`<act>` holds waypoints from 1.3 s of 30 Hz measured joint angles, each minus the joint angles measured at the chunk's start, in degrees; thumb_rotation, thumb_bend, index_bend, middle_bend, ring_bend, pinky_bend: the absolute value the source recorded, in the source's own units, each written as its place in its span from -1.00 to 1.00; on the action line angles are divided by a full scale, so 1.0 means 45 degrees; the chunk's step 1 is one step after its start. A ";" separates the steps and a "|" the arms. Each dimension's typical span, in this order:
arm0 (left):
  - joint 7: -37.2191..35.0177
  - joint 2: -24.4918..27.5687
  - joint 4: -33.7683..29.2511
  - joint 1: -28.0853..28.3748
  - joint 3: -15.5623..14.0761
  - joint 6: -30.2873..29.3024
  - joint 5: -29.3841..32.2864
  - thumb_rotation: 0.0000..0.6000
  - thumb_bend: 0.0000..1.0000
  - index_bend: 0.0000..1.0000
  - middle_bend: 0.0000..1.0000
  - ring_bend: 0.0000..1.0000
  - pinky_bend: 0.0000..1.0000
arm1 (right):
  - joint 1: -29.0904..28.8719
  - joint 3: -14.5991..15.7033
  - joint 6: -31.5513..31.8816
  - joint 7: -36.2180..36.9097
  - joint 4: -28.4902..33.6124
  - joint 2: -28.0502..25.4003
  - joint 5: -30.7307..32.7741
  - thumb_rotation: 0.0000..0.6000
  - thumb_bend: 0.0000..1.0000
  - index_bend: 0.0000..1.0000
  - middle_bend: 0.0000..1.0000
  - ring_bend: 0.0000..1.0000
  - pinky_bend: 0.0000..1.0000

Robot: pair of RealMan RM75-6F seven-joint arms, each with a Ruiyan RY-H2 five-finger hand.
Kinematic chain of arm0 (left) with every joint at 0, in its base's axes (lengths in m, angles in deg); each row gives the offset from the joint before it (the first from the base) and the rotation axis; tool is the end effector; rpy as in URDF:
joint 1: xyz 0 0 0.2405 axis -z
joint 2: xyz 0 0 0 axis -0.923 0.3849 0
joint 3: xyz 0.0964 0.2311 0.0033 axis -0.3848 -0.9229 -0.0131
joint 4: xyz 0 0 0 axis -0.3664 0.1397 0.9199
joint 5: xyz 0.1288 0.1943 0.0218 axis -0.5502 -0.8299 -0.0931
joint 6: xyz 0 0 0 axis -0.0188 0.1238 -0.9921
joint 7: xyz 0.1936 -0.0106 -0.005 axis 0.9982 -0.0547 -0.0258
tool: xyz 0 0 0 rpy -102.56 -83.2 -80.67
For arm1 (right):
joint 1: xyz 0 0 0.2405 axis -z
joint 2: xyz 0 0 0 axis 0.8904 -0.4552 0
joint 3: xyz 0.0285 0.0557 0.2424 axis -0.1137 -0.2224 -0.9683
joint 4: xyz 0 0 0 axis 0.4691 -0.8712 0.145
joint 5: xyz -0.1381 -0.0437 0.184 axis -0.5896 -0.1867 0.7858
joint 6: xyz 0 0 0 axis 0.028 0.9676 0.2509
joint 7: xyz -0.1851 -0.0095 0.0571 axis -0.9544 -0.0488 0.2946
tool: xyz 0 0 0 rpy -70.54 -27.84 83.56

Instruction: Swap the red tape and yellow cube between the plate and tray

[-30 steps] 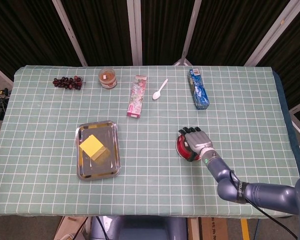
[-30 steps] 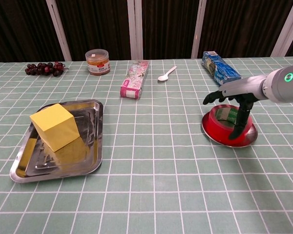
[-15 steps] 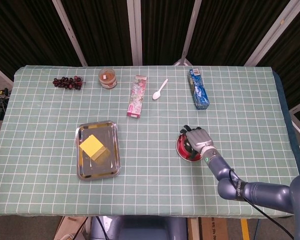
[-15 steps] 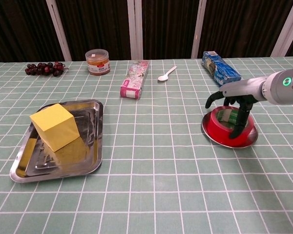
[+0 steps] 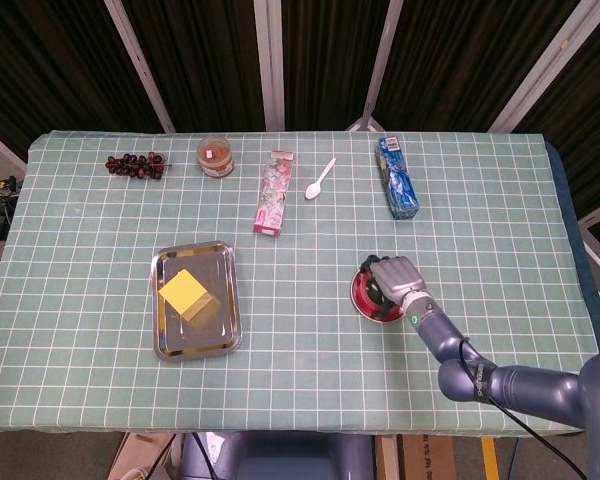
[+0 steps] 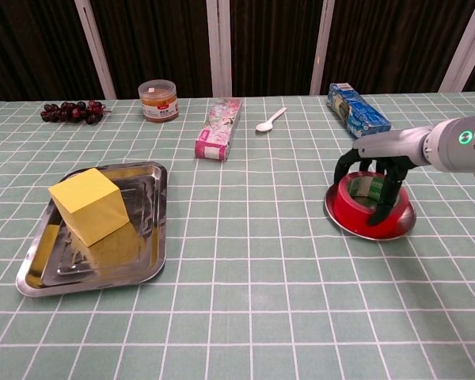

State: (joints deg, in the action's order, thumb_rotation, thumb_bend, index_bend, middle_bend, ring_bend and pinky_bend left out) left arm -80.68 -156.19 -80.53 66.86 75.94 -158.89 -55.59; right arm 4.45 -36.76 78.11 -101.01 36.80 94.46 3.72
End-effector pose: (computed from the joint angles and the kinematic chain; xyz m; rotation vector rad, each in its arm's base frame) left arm -0.3139 0.2171 0.1860 -1.1101 -0.6521 -0.9048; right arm -0.1628 -0.4178 -0.0568 1.9449 -1.1225 0.5172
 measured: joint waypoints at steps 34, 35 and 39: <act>-0.0248 0.0110 0.0123 -0.0040 0.0112 0.0101 0.0203 1.00 -1.00 -0.68 -1.00 -1.00 -1.00 | -0.2886 -0.1926 0.0985 -0.1835 -0.0214 0.2180 0.2106 1.00 -0.43 -0.39 -0.62 -0.14 -0.30; -0.0250 0.0113 0.0122 -0.0047 0.0109 0.0099 0.0207 1.00 -1.00 -0.68 -1.00 -1.00 -1.00 | -0.2947 -0.1957 0.0927 -0.1826 -0.0459 0.2366 0.2145 1.00 -0.43 -0.38 -0.62 -0.14 -0.30; -0.0306 0.0145 0.0112 -0.0090 0.0128 0.0044 0.0240 1.00 -1.00 -0.68 -1.00 -1.00 -1.00 | -0.3170 -0.2101 0.0617 -0.1691 -0.1616 0.3170 0.2178 1.00 -0.43 -0.38 -0.62 -0.14 -0.30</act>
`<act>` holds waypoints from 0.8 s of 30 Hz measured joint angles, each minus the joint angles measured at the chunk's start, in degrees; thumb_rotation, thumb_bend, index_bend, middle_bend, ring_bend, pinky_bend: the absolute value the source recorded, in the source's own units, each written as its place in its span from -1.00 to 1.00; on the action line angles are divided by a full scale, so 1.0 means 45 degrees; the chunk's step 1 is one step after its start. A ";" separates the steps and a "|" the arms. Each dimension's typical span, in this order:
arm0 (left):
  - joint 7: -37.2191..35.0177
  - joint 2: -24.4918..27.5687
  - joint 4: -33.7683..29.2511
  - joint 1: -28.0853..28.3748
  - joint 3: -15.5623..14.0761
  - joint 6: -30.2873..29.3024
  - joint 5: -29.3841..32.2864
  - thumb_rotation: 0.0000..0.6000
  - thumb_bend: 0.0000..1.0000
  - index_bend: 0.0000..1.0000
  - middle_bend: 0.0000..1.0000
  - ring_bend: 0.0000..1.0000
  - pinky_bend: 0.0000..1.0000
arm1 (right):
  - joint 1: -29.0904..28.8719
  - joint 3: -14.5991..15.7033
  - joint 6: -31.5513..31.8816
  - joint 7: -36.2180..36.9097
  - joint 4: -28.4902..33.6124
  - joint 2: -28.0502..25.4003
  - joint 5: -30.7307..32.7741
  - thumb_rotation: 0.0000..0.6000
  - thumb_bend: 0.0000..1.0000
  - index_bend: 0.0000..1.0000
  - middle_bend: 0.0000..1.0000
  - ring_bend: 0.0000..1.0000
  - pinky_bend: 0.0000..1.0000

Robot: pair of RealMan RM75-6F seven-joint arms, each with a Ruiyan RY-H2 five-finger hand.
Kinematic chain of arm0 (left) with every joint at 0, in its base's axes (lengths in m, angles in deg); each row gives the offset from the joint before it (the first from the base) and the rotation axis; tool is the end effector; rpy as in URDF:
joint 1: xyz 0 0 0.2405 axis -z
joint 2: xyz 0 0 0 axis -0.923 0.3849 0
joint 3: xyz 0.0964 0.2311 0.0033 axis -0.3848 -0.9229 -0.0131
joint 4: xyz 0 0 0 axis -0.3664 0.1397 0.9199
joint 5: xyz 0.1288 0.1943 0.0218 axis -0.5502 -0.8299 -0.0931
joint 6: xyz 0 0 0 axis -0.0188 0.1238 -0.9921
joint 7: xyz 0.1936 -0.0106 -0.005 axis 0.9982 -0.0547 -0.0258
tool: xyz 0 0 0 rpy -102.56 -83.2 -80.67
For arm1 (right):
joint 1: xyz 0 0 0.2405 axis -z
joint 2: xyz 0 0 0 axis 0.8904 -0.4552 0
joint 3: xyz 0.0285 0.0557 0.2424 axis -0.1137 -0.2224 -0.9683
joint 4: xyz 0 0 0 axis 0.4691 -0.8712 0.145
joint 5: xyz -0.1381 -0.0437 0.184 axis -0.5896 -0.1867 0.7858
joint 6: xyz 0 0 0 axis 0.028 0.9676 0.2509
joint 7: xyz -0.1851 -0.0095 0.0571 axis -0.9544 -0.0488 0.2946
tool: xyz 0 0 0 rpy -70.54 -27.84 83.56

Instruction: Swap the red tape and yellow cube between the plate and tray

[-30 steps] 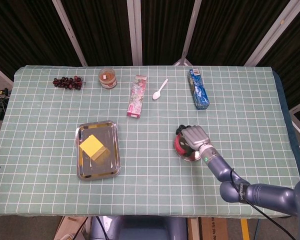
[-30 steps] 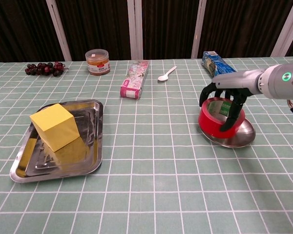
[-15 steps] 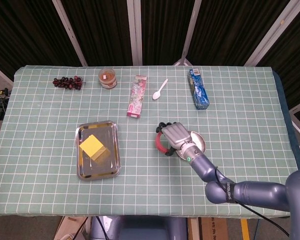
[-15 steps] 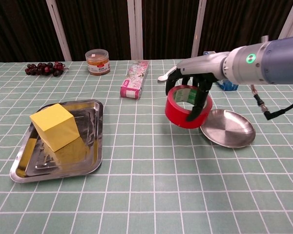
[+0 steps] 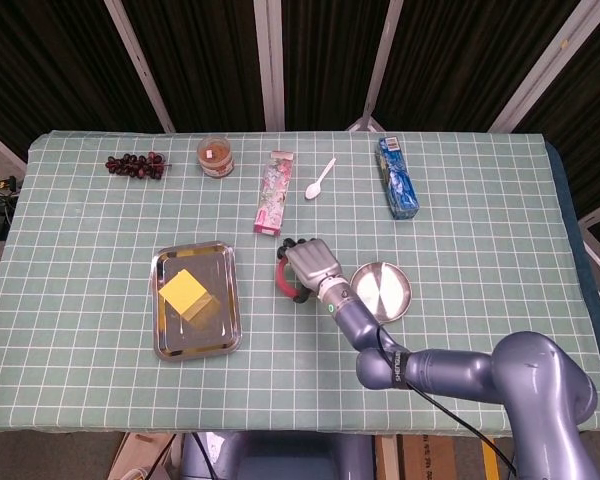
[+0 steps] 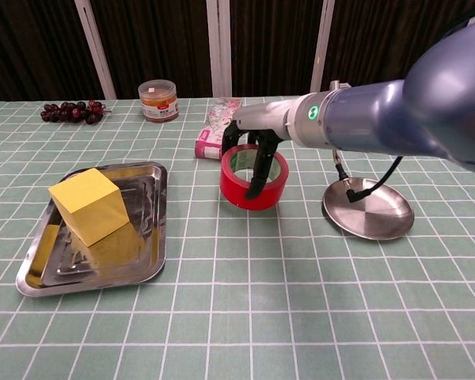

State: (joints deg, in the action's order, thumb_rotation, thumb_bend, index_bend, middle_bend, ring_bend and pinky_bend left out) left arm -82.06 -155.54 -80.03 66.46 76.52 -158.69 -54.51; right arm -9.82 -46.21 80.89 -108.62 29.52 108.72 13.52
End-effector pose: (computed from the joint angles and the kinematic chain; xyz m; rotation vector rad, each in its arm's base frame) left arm -0.3203 0.2163 0.1931 -1.0896 -0.6575 -0.8991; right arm -0.0118 -0.4349 -0.1171 2.0218 -1.0541 0.7401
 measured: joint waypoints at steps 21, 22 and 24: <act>-0.0254 0.0163 -0.0066 -0.0088 -0.0016 0.0075 0.0085 1.00 -1.00 -0.68 -1.00 -1.00 -1.00 | -0.0645 -0.0117 -0.1266 -0.0011 -0.2009 0.0988 0.0267 1.00 -0.68 -0.90 -1.00 -0.90 -0.82; -0.0226 0.0157 -0.0084 -0.0083 -0.0029 0.0078 0.0062 1.00 -1.00 -0.68 -1.00 -1.00 -1.00 | -0.0658 -0.0136 -0.1154 -0.0032 -0.1765 0.0876 0.0293 1.00 -0.68 -0.91 -1.00 -0.90 -0.83; -0.0212 0.0148 -0.0093 -0.0073 -0.0029 0.0068 0.0036 1.00 -1.00 -0.68 -1.00 -1.00 -1.00 | -0.0671 -0.0179 -0.0988 -0.0045 -0.1392 0.0705 0.0333 1.00 -0.68 -0.91 -1.00 -0.90 -0.83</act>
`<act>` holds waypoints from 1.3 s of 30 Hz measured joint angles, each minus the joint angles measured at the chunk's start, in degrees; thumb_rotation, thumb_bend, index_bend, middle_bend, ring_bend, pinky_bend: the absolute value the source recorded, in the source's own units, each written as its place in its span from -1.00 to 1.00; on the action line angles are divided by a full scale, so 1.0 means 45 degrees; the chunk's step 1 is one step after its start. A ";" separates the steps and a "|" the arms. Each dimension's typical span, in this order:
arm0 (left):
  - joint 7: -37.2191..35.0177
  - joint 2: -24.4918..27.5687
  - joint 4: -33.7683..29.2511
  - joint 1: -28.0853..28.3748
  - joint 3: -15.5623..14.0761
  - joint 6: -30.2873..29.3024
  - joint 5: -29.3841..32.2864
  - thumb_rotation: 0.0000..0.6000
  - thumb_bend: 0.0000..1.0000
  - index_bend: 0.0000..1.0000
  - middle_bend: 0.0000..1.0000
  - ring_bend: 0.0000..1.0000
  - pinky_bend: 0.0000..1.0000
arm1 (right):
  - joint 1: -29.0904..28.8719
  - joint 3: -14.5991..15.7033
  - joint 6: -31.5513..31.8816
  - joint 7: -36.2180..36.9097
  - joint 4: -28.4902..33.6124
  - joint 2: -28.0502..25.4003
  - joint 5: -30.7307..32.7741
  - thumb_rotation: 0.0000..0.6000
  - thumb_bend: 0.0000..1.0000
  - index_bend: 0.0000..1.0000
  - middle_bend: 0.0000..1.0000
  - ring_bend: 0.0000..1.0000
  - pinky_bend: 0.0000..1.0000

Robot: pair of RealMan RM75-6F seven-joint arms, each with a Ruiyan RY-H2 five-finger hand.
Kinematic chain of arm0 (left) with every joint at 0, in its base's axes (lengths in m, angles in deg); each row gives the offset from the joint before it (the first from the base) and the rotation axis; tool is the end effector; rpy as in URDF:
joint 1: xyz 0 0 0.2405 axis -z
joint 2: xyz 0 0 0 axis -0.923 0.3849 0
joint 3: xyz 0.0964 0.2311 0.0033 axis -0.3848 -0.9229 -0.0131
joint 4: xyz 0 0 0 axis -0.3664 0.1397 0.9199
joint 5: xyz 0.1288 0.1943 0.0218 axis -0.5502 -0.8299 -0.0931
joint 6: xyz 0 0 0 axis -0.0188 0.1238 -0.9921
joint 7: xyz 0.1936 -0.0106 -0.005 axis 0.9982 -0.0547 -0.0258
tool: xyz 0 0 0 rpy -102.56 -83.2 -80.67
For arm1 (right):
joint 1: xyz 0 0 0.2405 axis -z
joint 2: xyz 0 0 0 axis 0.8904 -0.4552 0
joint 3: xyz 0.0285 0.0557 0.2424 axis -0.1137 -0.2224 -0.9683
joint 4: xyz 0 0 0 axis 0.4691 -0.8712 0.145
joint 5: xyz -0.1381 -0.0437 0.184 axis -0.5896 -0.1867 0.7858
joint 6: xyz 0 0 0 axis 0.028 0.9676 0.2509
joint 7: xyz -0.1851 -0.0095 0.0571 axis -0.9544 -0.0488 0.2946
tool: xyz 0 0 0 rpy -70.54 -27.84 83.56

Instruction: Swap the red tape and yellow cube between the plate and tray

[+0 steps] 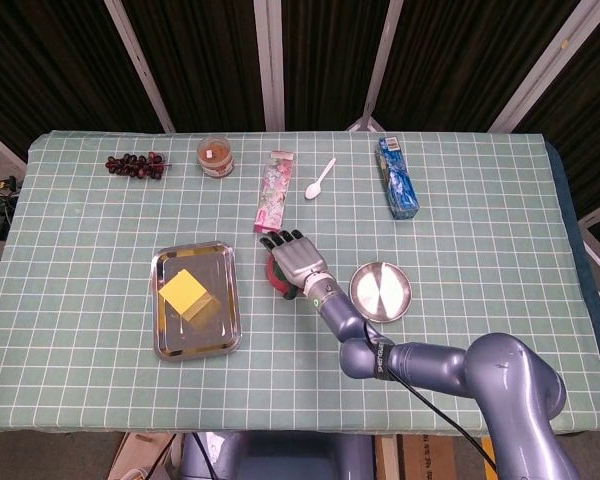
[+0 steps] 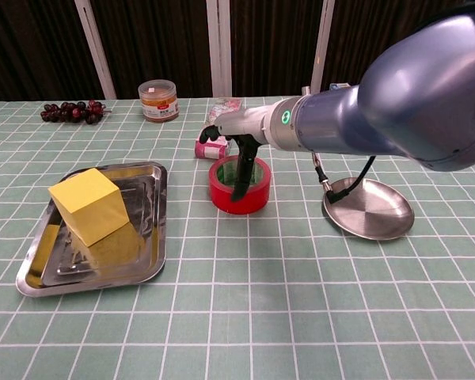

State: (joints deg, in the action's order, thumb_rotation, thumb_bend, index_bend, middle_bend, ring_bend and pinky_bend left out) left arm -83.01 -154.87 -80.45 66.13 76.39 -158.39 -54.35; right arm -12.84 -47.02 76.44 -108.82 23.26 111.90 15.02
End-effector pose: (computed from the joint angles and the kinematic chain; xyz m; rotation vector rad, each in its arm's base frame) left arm -0.3219 0.2143 0.1949 -1.0883 -0.6729 -0.9013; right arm 0.0035 -0.4446 -0.1330 2.0568 -1.0489 0.7286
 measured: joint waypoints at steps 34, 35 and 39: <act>0.0072 0.2326 -0.1607 0.3275 0.0195 0.6217 0.0505 1.00 -1.00 -0.97 -1.00 -1.00 -1.00 | 0.9758 0.4432 0.9967 0.4453 0.7786 -0.7384 -0.8909 1.00 -0.68 -0.91 -1.00 -0.90 -0.98; 0.0177 0.2462 -0.1779 0.3590 0.0278 0.6735 0.0713 1.00 -1.00 -0.98 -1.00 -1.00 -1.00 | 1.0097 0.4598 1.0088 0.4690 0.7781 -0.7414 -0.9131 1.00 -0.68 -0.91 -1.00 -0.90 -0.98; 0.0751 0.2824 -0.2308 0.5041 0.0582 0.8944 0.1799 1.00 -1.00 -0.98 -1.00 -1.00 -1.00 | 1.1317 0.5238 1.0274 0.5754 0.7627 -0.7468 -0.9905 1.00 -0.68 -0.91 -1.00 -0.90 -0.98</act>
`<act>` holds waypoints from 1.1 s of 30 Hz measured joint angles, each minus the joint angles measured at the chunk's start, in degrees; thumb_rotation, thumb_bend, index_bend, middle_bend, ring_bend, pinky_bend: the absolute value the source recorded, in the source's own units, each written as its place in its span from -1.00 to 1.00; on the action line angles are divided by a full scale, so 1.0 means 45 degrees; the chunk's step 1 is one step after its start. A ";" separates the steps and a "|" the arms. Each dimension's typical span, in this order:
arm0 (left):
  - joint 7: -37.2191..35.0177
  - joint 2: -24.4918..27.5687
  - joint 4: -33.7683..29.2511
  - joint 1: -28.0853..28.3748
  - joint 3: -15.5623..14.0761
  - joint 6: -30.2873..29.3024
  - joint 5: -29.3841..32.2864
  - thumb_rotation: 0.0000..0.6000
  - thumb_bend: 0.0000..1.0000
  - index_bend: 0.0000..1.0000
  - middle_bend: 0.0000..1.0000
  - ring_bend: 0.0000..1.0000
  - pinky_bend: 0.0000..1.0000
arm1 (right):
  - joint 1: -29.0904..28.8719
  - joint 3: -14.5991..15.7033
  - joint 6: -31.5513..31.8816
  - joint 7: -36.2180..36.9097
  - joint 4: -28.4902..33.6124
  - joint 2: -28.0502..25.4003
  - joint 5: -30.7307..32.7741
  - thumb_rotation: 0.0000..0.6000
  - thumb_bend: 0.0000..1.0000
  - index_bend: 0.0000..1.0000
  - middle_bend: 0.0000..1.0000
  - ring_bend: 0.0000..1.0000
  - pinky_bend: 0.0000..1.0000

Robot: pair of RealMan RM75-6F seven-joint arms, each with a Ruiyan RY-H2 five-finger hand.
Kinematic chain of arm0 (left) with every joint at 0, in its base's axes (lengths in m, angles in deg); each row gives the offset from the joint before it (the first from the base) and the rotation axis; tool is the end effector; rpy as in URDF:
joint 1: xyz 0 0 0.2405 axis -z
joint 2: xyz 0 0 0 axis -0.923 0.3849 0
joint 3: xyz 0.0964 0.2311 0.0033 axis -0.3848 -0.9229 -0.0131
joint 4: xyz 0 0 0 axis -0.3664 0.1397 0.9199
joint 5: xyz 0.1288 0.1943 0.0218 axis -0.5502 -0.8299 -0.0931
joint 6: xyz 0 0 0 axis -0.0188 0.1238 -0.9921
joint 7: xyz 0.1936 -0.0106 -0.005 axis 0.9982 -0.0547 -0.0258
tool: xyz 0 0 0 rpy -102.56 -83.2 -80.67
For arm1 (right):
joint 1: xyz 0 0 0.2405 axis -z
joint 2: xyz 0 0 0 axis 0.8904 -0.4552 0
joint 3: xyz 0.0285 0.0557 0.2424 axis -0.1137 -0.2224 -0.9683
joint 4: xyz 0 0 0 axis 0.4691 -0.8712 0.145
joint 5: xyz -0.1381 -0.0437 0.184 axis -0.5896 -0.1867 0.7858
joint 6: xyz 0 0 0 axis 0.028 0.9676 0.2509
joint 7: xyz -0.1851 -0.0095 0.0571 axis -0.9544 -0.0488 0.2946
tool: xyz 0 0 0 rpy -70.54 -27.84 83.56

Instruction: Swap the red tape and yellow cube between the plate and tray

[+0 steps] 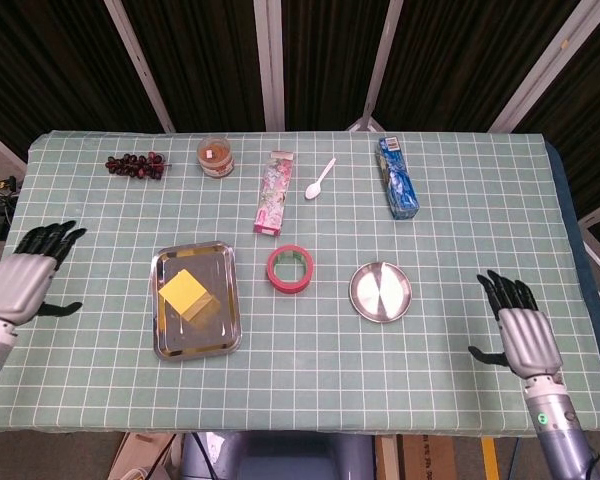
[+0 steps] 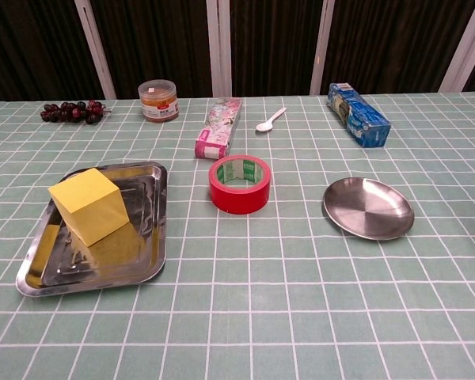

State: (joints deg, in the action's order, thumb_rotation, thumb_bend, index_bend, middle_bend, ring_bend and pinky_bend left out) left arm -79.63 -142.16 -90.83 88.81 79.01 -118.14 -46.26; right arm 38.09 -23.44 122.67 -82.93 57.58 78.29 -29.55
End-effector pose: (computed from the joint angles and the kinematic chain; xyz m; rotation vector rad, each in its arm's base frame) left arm -0.2497 0.3403 0.1371 -1.6456 -0.8910 -0.7439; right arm -0.2698 -0.2574 0.0908 1.4541 -1.0933 0.8269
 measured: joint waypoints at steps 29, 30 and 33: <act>0.4960 -0.4402 0.1712 0.5135 -0.1554 0.2863 0.5220 1.00 -1.00 -1.00 -1.00 -1.00 -1.00 | 0.2519 -0.1072 -0.0301 0.1260 -0.0807 -0.0329 -0.1723 1.00 -0.68 -0.91 -1.00 -0.90 -0.98; 0.4910 -0.4466 0.1767 0.5158 -0.1588 0.2876 0.5211 1.00 -1.00 -1.00 -0.99 -1.00 -0.99 | 0.2550 -0.1123 -0.0341 0.1254 -0.0813 -0.0320 -0.1723 1.00 -0.68 -0.91 -1.00 -0.90 -0.98; 0.4703 -0.4688 0.2088 0.5212 -0.1708 0.2920 0.4958 1.00 -1.00 -0.94 -0.87 -0.98 -0.87 | 0.2636 -0.1290 -0.0466 0.1262 -0.0819 -0.0287 -0.1721 1.00 -0.68 -0.91 -1.00 -0.90 -0.98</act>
State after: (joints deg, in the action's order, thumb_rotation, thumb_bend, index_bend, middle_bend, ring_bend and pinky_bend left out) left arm -58.47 -163.26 -81.44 112.27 71.33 -105.00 -23.95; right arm 49.95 -29.25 120.58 -77.25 53.90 77.00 -37.30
